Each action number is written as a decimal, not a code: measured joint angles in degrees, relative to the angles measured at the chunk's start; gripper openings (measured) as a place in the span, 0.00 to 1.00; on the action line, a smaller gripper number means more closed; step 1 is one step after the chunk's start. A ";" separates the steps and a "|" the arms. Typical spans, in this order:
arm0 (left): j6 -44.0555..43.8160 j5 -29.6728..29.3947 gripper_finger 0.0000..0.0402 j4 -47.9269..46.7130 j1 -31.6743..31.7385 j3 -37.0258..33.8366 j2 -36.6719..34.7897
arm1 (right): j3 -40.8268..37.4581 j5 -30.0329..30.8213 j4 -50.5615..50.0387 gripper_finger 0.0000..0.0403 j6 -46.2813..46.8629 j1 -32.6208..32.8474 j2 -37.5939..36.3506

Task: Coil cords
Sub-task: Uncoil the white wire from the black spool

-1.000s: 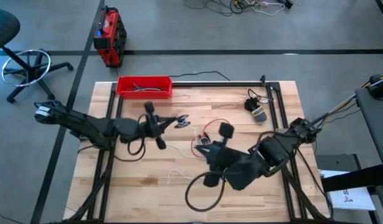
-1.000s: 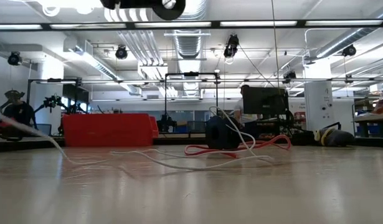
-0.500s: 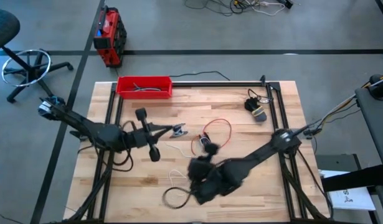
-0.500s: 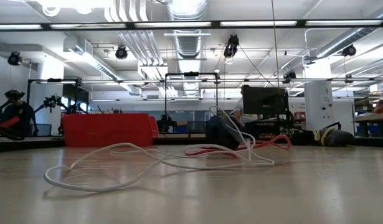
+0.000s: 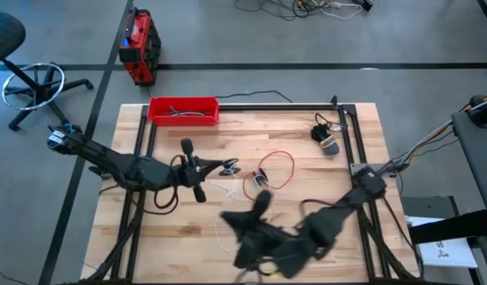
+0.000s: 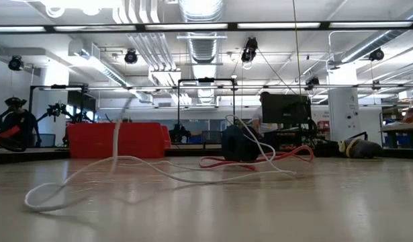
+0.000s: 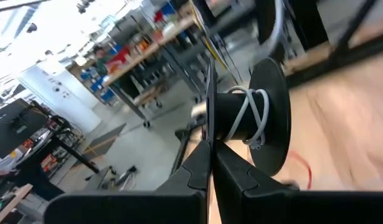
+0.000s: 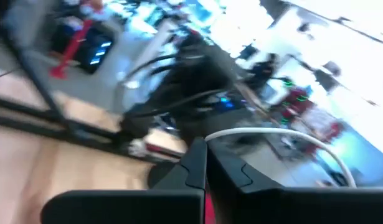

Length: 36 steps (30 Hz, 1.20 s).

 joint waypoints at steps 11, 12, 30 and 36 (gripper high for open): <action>-1.67 -0.02 0.00 -5.80 -5.00 -0.11 -0.08 | 0.20 9.09 -20.07 0.00 15.95 5.29 -9.24; -1.70 0.00 0.00 -5.08 -5.91 -0.05 -0.58 | 0.20 9.06 -24.34 0.00 20.54 5.37 -9.74; -4.86 7.26 0.00 15.58 -9.17 2.60 -8.42 | -8.30 -2.32 -41.56 0.00 56.24 0.17 -2.57; -0.89 -0.82 0.00 12.31 -5.24 2.49 -3.92 | -7.47 -19.40 -7.06 0.00 24.52 -2.40 -0.05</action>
